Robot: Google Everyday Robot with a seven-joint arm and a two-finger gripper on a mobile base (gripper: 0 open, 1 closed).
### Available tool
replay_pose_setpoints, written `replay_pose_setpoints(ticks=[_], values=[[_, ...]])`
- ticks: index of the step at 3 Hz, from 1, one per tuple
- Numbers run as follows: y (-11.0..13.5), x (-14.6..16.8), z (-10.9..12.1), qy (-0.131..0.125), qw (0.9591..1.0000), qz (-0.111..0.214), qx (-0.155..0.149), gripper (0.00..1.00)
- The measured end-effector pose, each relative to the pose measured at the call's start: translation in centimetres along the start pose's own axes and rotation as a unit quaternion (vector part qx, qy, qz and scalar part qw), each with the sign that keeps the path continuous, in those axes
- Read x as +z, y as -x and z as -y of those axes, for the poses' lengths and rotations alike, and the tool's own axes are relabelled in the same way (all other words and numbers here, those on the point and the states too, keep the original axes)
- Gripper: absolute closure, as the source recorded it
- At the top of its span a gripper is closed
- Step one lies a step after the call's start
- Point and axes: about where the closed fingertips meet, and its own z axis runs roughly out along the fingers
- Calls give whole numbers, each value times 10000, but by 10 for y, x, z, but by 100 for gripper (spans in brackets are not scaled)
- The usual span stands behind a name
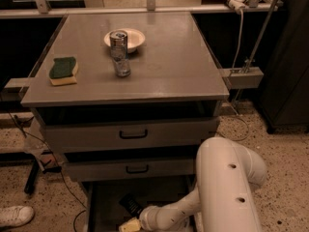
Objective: Pick rxbar chocolate from bottom drawer and place on counter
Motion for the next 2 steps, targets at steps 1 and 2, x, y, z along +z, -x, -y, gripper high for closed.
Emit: replay_pose_setpoints(ticks=[1, 2], values=[[0, 0, 0, 0, 10000, 0, 0, 0], [-2, 21, -6, 18, 10000, 40, -12, 0]])
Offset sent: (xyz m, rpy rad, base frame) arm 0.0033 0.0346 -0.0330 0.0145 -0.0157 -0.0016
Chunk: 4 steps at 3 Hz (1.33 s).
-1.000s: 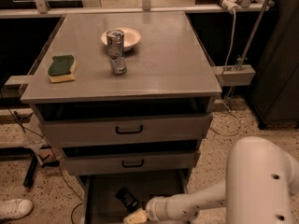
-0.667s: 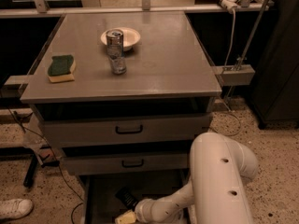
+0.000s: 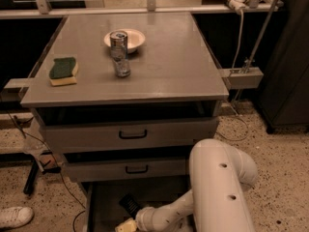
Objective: Pick rxbar chocolate from bottom drawer and place on counter
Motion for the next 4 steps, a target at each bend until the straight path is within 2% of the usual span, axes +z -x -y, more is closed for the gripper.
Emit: replay_pose_setpoints(ticks=[2, 4], values=[[1, 38, 4, -20, 9999, 88, -72, 0], [16, 64, 20, -165, 9993, 98, -311, 0]])
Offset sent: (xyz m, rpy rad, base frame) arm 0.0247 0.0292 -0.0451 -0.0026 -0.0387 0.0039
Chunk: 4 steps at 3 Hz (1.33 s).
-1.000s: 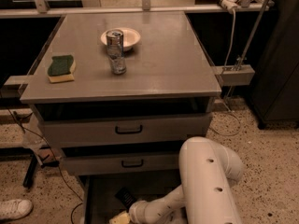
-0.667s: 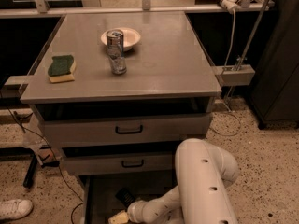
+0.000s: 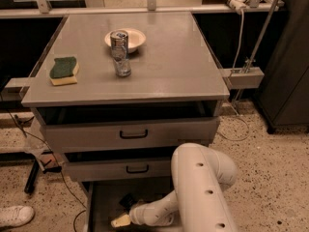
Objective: Pick rxbar chocolate from bottom drawer and place on counter
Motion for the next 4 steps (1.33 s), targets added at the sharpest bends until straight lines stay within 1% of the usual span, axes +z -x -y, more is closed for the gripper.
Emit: replay_pose_setpoints(ticks=[2, 3, 4], values=[[-5, 23, 15, -187, 9997, -168, -68, 0], [-7, 29, 21, -274, 9994, -183, -99, 0], [-7, 29, 21, -274, 9994, -183, -99, 20]])
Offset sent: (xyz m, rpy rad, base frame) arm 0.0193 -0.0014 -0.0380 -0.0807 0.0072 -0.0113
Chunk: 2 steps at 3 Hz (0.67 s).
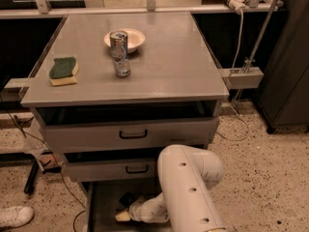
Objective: Pick rxbar chocolate from bottom drawer and place on counter
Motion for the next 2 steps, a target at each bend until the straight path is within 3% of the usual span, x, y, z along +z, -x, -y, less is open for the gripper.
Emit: replay_pose_setpoints(ticks=[2], values=[[0, 0, 0, 0, 10000, 0, 0, 66]])
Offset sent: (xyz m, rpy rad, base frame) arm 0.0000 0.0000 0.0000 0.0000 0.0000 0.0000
